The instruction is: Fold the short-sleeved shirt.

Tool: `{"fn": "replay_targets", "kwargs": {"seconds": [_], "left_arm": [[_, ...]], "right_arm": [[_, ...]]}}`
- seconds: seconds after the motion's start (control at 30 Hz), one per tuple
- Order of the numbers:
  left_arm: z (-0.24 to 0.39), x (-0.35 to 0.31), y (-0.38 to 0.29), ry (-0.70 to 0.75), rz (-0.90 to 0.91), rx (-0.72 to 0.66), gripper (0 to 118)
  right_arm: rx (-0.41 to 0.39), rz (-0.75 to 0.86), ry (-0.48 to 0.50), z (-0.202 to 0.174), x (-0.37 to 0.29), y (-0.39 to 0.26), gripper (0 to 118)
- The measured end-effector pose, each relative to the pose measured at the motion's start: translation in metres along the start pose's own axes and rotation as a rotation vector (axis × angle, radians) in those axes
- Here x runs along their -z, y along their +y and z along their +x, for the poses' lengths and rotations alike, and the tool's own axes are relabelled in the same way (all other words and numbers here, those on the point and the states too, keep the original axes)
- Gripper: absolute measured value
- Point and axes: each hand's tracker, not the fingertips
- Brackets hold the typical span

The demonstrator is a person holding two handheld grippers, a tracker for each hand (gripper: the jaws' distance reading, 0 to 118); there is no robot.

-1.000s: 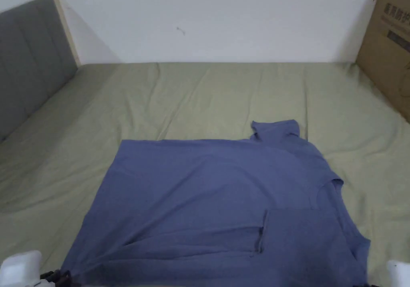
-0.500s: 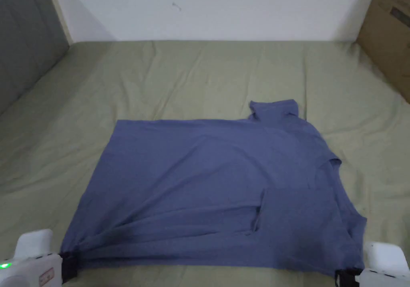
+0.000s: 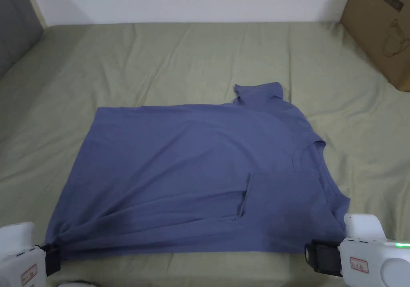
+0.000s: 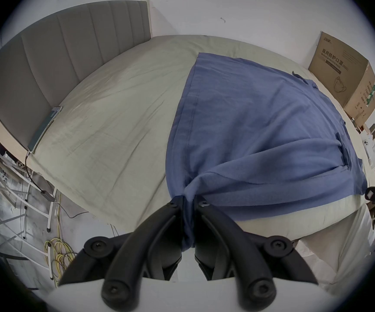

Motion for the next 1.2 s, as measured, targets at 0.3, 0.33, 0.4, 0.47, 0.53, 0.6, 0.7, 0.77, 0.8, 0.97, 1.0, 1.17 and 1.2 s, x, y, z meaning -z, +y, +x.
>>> {"fn": "replay_targets", "kwargs": {"seconds": [0.3,0.33,0.4,0.47,0.53,0.6,0.7,0.77,0.8,0.97,1.0,1.17,1.2], "left_arm": [[0.002,-0.014,0.003,-0.015,0.005,-0.018,7],[0.001,-0.018,0.005,-0.020,0.006,-0.029,7],[0.000,-0.024,0.010,-0.032,0.013,-0.044,7],[-0.001,-0.031,0.016,-0.038,0.024,-0.053,7],[0.001,-0.037,0.027,-0.033,0.034,-0.053,7],[0.005,-0.038,0.041,-0.017,0.043,-0.020,7],[0.009,-0.032,0.067,-0.020,0.036,-0.021,7],[0.012,-0.022,0.085,-0.027,0.026,-0.027,7],[0.015,-0.016,0.096,-0.025,0.016,-0.023,7],[0.028,0.027,0.138,-0.026,-0.019,0.027,11],[0.030,0.037,0.144,-0.028,-0.028,0.028,28],[0.029,0.051,0.149,0.023,-0.077,0.030,111],[0.024,0.043,0.147,0.006,-0.049,0.009,111]], "right_arm": [[-0.034,-0.028,-0.064,-0.007,-0.006,0.002,8],[-0.027,-0.025,-0.053,-0.006,-0.012,0.003,8],[-0.012,-0.007,-0.039,-0.004,-0.025,0.005,8],[0.009,0.005,-0.016,-0.003,-0.036,0.011,8],[0.027,0.015,-0.001,-0.005,-0.046,0.021,8],[0.043,0.025,0.010,-0.005,-0.051,0.034,8],[0.032,0.037,-0.004,-0.008,-0.048,0.060,8],[0.017,0.032,-0.015,-0.008,-0.040,0.077,8],[0.015,0.029,-0.015,-0.008,-0.033,0.089,8],[0.043,-0.016,-0.024,-0.005,0.011,0.138,9],[0.046,-0.024,-0.024,-0.005,0.020,0.144,23],[-0.061,-0.034,-0.208,-0.008,0.040,0.151,95],[-0.056,-0.032,-0.205,-0.005,0.035,0.148,95]]}}
